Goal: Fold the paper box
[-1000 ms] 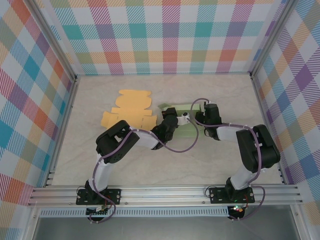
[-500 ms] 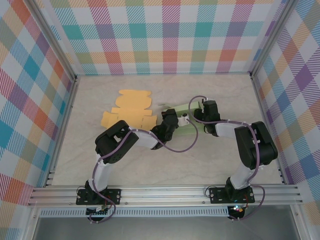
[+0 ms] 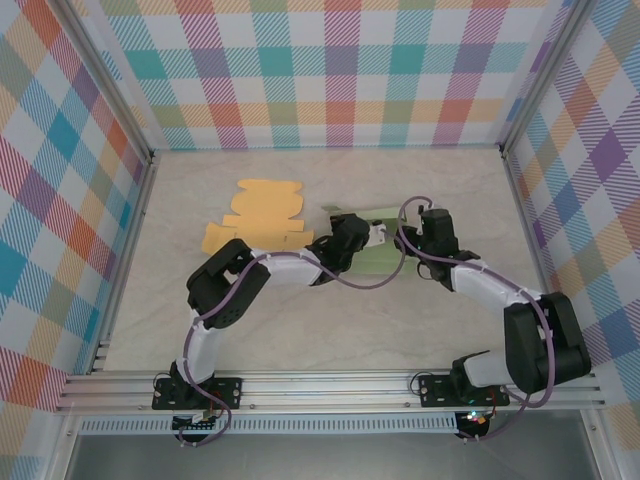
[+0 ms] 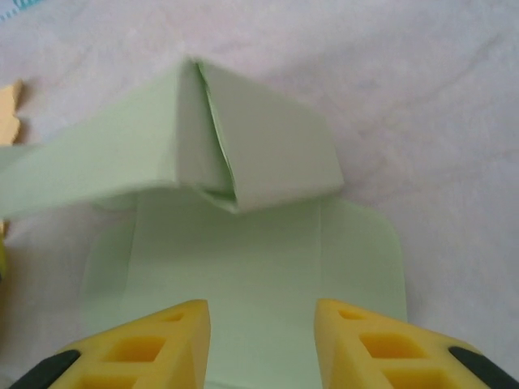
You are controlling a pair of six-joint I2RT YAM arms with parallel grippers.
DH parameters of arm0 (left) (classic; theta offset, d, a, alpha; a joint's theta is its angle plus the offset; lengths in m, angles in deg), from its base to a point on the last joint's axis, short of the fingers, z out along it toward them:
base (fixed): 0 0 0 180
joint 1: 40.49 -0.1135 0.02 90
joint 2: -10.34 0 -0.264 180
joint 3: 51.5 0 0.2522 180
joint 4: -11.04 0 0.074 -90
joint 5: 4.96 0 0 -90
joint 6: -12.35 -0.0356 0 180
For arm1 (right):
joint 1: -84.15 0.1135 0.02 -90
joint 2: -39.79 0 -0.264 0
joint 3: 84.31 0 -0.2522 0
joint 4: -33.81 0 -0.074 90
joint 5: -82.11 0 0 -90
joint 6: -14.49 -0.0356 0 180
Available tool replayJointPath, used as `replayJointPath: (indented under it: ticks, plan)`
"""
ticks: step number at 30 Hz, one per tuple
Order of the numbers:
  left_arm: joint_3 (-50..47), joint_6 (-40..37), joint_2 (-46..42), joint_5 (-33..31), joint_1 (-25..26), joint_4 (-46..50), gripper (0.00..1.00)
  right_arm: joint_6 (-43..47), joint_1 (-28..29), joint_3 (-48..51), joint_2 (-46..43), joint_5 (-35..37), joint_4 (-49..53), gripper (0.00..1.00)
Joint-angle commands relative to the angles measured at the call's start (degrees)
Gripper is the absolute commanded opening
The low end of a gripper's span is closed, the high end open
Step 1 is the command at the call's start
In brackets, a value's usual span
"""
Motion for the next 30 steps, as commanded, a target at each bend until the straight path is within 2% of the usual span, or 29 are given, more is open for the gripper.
replayJointPath:
  ticks: [1, 7, 17, 23, 30]
  plan:
    - [1.3, 1.2, -1.9, 2.1, -0.4, 15.1, 0.0, -0.6, -0.3, 2.3, -2.4, 0.4, 5.2, 0.43]
    - [4.8, 0.5, -4.0, 5.9, -0.8, 25.2, 0.0, 3.4, -0.3, 0.7, -2.2, 1.3, 5.9, 0.49]
    - [23.8, -1.8, 2.6, 11.2, -3.5, 49.7, 0.0, 6.6, -0.7, -2.1, 3.5, -0.4, -0.2, 0.54]
    - [25.9, -2.3, 4.5, 10.7, -3.7, 51.4, 0.0, 6.8, -0.8, -3.1, 7.1, -2.0, -2.1, 0.53]
    - [21.5, -2.2, 3.2, 9.9, -3.4, 44.4, 0.0, 7.0, -0.8, -3.3, 9.3, -3.0, -3.6, 0.52]
